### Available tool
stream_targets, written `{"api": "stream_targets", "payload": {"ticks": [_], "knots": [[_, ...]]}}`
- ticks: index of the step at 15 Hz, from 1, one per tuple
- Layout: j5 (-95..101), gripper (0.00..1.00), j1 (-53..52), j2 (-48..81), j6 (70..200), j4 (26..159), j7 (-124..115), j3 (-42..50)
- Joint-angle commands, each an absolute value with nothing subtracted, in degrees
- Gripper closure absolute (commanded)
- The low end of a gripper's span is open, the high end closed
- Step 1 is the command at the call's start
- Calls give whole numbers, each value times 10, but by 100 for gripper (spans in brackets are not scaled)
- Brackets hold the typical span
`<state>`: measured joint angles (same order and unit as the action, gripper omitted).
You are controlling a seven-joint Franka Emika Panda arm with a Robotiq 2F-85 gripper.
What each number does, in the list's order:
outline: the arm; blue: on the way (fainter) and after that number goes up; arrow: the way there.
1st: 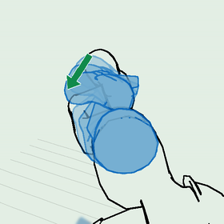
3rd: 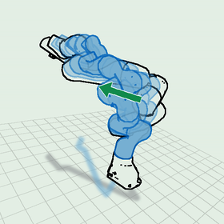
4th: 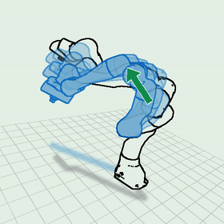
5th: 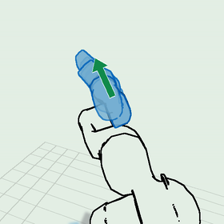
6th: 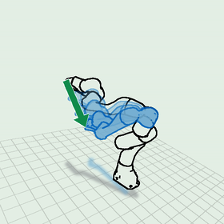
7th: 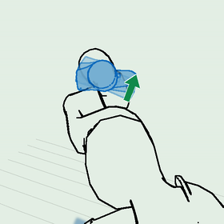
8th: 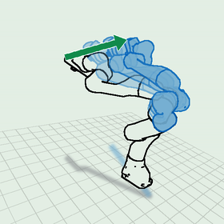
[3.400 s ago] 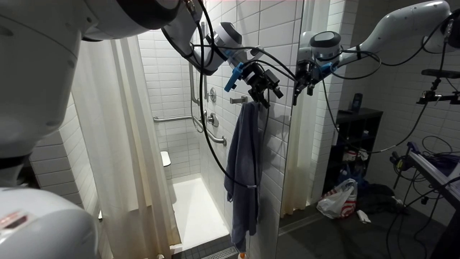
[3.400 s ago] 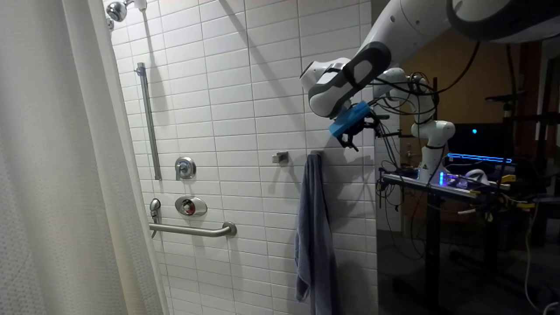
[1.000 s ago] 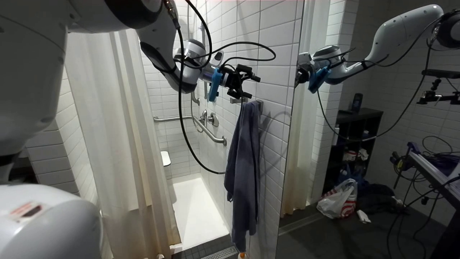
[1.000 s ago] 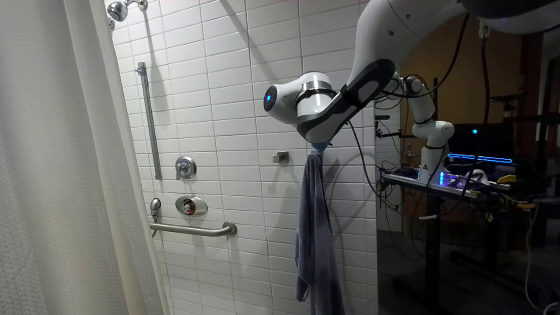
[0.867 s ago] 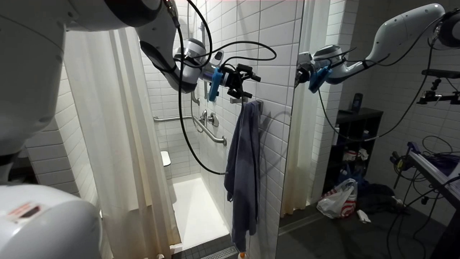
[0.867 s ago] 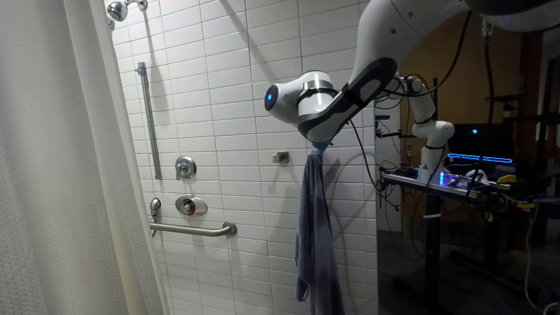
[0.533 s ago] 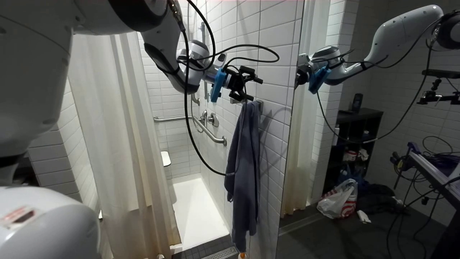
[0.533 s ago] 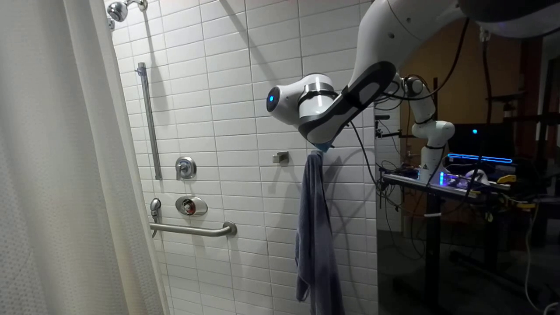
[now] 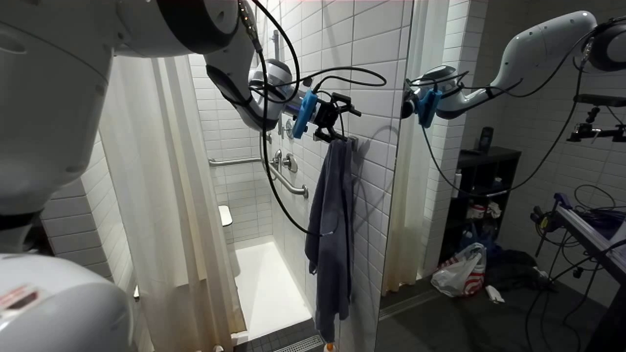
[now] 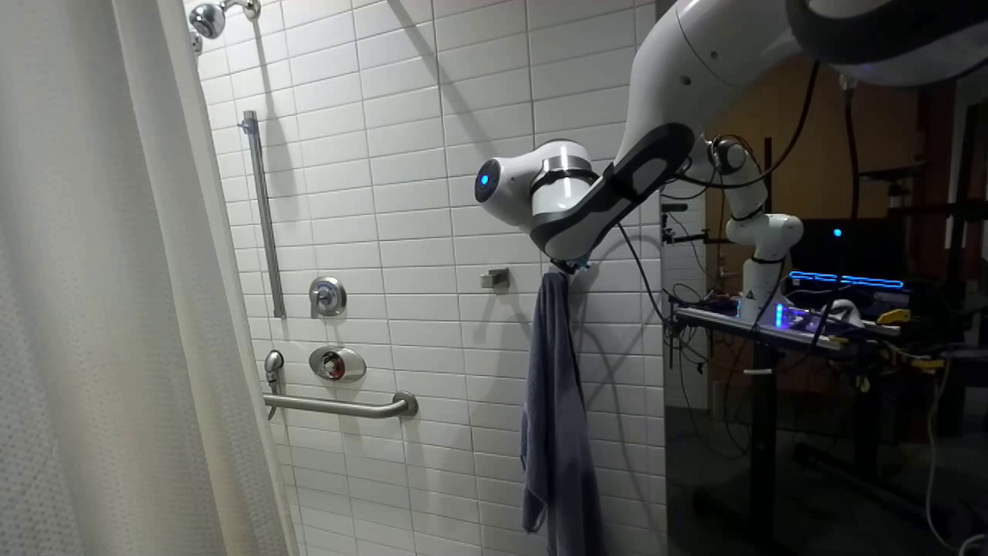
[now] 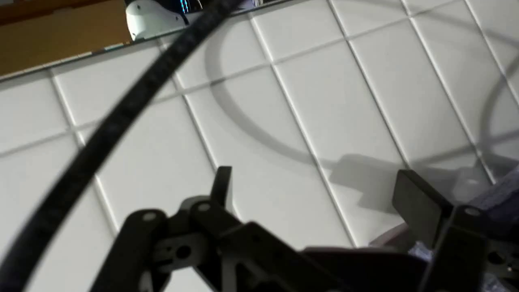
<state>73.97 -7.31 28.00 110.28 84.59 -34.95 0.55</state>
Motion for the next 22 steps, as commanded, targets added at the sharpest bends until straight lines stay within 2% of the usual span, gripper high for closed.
{"api": "stream_targets", "payload": {"ticks": [1, 10, 16, 17, 22], "knots": [[767, 0, -77, 290, 1112, 845, -258, 2], [829, 0, -85, 338, 1047, 818, -78, 9], [901, 0, -118, 409, 858, 736, -106, 25], [885, 0, -95, 376, 902, 778, -99, 5], [887, 0, -95, 383, 895, 773, -100, 3]]}}
